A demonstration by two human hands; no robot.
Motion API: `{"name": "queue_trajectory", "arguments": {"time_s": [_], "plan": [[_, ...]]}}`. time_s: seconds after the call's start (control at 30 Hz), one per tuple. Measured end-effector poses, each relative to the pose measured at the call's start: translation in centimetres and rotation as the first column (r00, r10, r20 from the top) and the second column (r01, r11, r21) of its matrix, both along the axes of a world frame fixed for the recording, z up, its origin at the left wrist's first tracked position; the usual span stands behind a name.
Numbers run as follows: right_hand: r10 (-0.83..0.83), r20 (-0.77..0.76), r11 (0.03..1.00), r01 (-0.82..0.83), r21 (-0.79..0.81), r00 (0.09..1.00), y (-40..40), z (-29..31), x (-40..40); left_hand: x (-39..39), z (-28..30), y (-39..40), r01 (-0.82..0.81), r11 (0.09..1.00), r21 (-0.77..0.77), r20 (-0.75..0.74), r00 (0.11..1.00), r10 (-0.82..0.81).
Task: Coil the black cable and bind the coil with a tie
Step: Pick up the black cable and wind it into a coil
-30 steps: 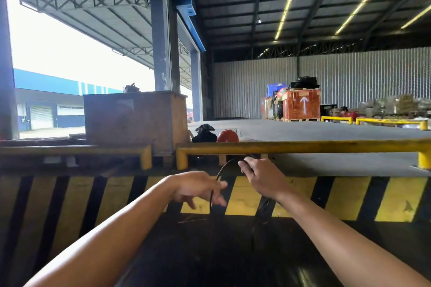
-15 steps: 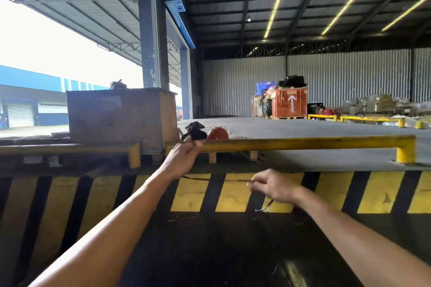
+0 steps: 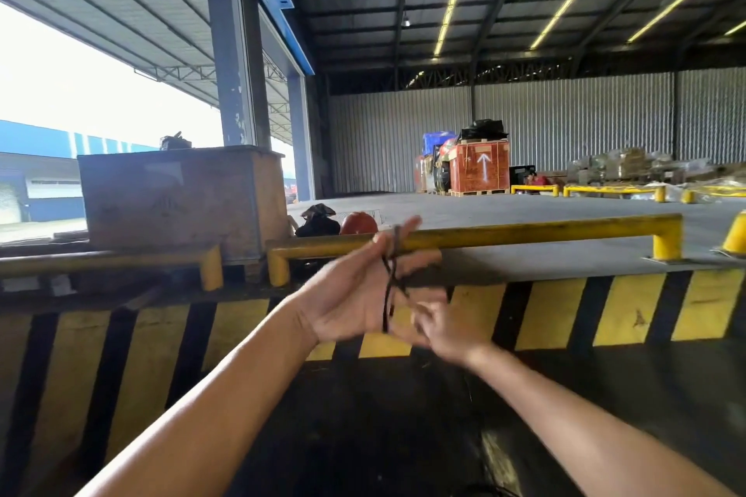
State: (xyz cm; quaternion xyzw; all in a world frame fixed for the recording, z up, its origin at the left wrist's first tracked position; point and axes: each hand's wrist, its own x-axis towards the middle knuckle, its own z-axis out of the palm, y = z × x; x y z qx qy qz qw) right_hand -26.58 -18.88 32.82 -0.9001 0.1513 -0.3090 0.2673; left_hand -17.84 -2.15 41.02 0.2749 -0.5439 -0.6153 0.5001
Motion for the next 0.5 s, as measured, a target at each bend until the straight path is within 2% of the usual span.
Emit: {"name": "queue_trajectory", "arguments": {"time_s": [0.07, 0.13, 0.17, 0.23, 0.27, 0.3, 0.33, 0.37, 0.4, 0.43, 0.47, 0.5], "plan": [[0.178, -0.157, 0.983, -0.183, -0.019, 0.971, 2.7, -2.5, 0.1, -0.1, 1.5, -0.6, -0.270, 0.953, -0.141, -0.105, 0.961, 0.257], [0.272, -0.282, 0.956, -0.291, -0.027, 0.920, 4.1, -3.5, -0.1, 1.2, 2.4, -0.7, -0.582, 0.782, -0.223, -0.095, 0.811, 0.577], [0.286, -0.330, 0.949, -0.315, -0.035, 0.899, 4.1, -3.1, -0.4, 2.2, 2.4, -0.4, -0.682, 0.684, -0.258, -0.029, 0.713, 0.700], [0.263, -0.365, 0.945, -0.315, -0.088, 0.893, 3.0, -1.1, -1.2, 4.4, 1.8, 0.4, -0.783, 0.505, -0.363, 0.224, 0.453, 0.863], [0.230, -0.350, 0.945, -0.294, -0.142, 0.908, 2.1, 0.2, -1.7, 5.6, 1.2, 1.0, -0.781, 0.432, -0.451, 0.378, 0.271, 0.885], [0.189, -0.315, 0.944, -0.260, -0.204, 0.930, 1.0, 1.7, -2.3, 6.8, 0.5, 1.7, -0.746, 0.399, -0.533, 0.515, 0.088, 0.853], [0.153, -0.261, 0.942, -0.221, -0.253, 0.953, -0.1, 3.3, -2.9, 7.8, -0.2, 2.3, -0.704, 0.425, -0.569, 0.620, -0.028, 0.784], [0.130, -0.194, 0.941, -0.182, -0.284, 0.972, -1.2, 4.8, -3.3, 8.3, -1.0, 2.8, -0.675, 0.488, -0.553, 0.711, -0.078, 0.698], [0.119, -0.115, 0.941, -0.149, -0.305, 0.986, -2.2, 6.1, -3.5, 8.2, -1.6, 3.2, -0.669, 0.556, -0.493, 0.794, -0.085, 0.602], [0.112, -0.030, 0.939, -0.115, -0.324, 0.993, -2.9, 7.2, -3.5, 7.6, -2.0, 3.5, -0.687, 0.609, -0.396, 0.864, -0.053, 0.501], [0.100, 0.052, 0.936, -0.077, -0.342, 0.994, -3.3, 7.9, -3.3, 6.9, -2.3, 3.7, -0.720, 0.646, -0.254, 0.908, 0.052, 0.415], [0.079, 0.128, 0.934, -0.028, -0.357, 0.989, -3.7, 8.2, -2.9, 6.2, -2.6, 3.8, -0.725, 0.685, -0.079, 0.906, 0.233, 0.352]]}}
